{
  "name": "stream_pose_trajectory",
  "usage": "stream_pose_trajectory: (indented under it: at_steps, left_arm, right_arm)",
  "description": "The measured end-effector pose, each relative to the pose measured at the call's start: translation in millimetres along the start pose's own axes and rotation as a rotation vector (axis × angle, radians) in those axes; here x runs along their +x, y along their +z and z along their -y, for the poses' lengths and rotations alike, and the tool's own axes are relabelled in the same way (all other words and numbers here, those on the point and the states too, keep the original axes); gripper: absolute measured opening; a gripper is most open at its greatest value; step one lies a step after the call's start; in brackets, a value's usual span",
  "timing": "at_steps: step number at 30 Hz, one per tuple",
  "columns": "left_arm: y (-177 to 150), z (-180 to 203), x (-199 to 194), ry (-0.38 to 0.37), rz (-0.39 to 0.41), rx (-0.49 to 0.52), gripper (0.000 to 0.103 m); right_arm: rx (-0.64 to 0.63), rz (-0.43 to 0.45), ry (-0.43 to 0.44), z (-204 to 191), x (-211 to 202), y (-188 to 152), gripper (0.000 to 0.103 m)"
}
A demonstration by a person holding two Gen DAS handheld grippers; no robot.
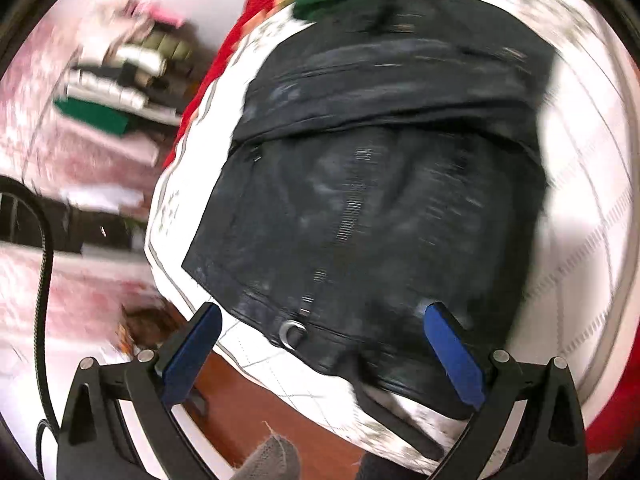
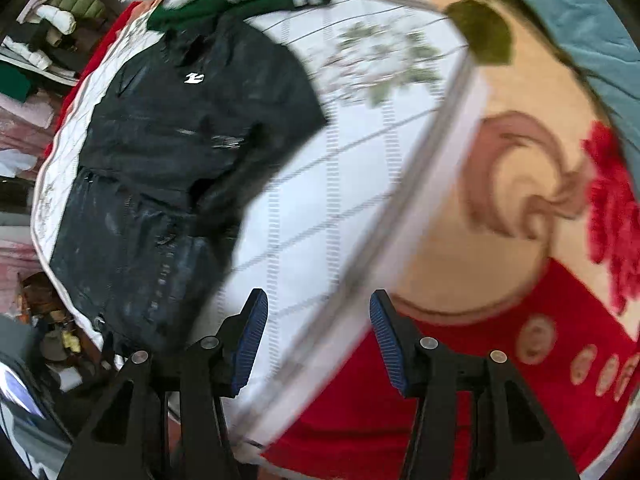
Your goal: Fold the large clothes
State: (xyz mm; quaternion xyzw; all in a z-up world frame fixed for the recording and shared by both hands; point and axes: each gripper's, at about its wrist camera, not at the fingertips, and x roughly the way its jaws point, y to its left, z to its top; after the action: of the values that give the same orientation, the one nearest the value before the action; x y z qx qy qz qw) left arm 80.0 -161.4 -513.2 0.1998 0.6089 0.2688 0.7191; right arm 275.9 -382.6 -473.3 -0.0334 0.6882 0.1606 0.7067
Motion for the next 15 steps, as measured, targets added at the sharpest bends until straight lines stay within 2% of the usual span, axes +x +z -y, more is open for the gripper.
stream_pose_trajectory:
  at_steps: [3,7,12,15]
  left_arm:
    - [-11,50,-4,0.069,0.046,0.140,0.103]
    - [-20,90,15,0.165,0.069,0.266,0.103]
    - [-8,93,47,0.256,0.060,0.272,0.103]
    - [1,89,51,0.276,0.074,0.262,0.103]
  right_arm:
    - [0.043,-0.003,-0.016,33,-6,-7,0.056]
    - [0.089,-0.026,-0.021,48,16,-2,0.056]
    - [0.082,-0.041,-0.008,39,45,10,0.056]
    - [0.079,-0.049,0.064,30,63,24,0.056]
